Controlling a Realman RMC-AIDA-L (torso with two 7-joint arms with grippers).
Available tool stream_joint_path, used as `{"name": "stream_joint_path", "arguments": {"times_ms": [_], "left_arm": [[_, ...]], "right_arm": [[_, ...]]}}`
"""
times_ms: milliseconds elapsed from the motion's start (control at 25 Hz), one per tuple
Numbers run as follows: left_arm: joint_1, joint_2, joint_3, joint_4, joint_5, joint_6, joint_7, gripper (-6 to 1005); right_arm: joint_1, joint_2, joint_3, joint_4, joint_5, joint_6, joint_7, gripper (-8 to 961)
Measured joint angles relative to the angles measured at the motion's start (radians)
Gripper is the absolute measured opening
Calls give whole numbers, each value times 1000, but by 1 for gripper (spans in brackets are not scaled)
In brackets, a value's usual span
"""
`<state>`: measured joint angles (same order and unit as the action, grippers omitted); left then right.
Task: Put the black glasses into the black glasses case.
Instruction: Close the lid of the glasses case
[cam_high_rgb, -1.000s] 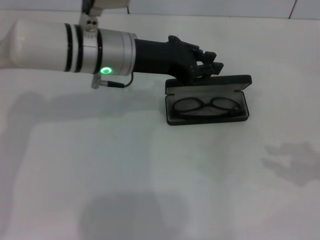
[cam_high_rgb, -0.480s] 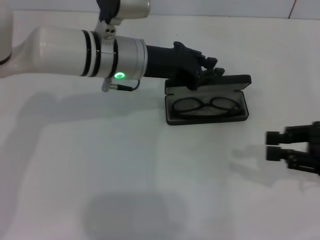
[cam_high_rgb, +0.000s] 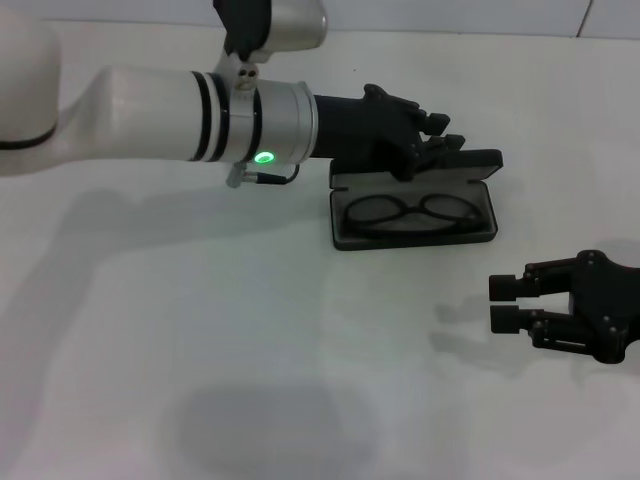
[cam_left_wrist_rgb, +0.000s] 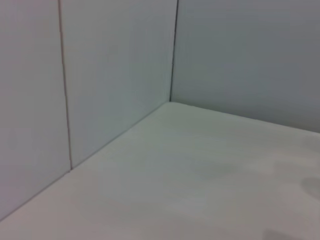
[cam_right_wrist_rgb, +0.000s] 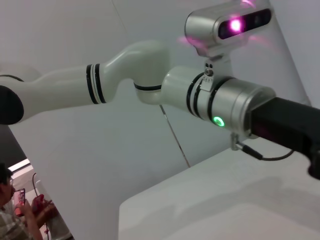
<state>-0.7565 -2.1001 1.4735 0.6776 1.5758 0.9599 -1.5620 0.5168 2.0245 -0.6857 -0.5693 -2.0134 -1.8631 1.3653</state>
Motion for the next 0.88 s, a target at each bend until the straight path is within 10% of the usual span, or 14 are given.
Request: {"name": "stream_joint_path", "arguments": {"times_ms": [880], "left_arm": [[-45,-1,96,-72,-53,-117,3,289]], "right_arm": [[-3,0,-19,52,1,22,-25,354]]}}
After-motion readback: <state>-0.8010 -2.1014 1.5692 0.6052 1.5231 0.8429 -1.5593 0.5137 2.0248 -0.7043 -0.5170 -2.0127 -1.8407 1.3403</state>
